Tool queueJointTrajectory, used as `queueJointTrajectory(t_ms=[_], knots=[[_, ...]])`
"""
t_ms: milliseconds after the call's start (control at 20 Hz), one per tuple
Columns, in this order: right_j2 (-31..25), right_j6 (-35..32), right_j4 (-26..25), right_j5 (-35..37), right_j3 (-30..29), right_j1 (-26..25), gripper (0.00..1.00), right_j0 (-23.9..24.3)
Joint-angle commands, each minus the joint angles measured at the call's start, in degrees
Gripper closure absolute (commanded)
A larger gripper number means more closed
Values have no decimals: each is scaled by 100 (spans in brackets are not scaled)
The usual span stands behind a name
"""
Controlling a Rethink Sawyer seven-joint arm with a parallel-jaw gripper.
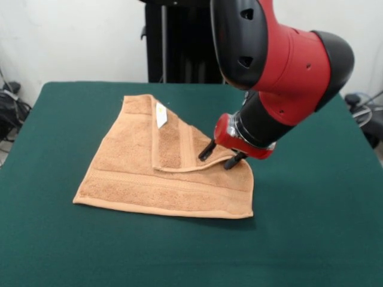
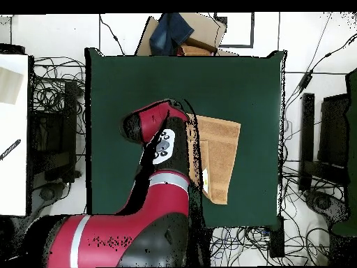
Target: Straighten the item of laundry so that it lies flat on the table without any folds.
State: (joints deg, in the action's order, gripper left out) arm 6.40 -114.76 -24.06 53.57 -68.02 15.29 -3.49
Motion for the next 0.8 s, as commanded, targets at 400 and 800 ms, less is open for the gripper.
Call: queueJointTrajectory(t_ms=[400, 800], knots=[[-497, 314, -162, -146, -287, -185, 100, -19], [-576, 438, -201, -281, -305, -159, 100, 23]])
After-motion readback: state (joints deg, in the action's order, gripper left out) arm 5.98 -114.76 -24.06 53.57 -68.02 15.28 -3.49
